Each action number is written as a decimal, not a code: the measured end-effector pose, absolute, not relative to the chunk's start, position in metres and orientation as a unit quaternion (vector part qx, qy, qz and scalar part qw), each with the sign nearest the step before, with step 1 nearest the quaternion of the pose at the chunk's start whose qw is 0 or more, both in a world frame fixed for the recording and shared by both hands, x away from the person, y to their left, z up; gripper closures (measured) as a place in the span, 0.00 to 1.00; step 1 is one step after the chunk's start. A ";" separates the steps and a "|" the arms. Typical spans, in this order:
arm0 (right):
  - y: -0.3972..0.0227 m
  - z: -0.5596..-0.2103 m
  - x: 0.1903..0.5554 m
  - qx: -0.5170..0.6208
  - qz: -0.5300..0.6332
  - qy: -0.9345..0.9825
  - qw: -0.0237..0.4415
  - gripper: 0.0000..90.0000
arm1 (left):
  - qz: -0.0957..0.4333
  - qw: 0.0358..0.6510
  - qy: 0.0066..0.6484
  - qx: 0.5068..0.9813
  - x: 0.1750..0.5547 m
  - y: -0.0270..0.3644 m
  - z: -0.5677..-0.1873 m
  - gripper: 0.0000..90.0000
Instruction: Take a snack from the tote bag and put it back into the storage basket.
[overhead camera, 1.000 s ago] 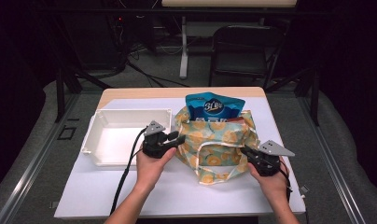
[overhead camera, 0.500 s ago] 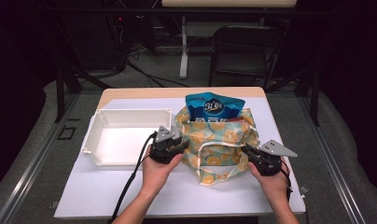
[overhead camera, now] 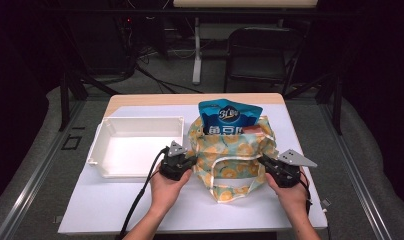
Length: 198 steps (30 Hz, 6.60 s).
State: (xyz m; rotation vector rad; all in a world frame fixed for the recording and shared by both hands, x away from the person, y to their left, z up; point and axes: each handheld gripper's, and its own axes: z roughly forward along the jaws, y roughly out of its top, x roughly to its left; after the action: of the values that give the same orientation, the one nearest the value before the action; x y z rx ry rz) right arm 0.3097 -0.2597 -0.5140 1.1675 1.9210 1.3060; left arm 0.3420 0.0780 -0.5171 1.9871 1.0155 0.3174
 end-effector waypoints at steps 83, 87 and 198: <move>-0.245 -0.560 0.317 0.495 0.388 0.760 0.166 1.00 | 0.116 0.402 0.433 0.798 0.340 0.070 -0.554 1.00; -0.247 -0.550 0.308 0.468 0.418 0.758 0.174 0.89 | 0.127 0.456 0.422 0.773 0.331 0.078 -0.532 0.87; -0.221 -0.529 0.296 0.430 0.467 0.743 0.212 1.00 | 0.142 0.435 0.402 0.793 0.327 0.049 -0.521 1.00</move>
State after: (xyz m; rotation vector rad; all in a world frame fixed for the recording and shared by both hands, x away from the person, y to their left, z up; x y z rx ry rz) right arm 0.2962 -0.2215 -0.5292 1.1956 2.0645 1.2961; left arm 0.3269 0.0487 -0.5211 1.9734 1.0012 0.3537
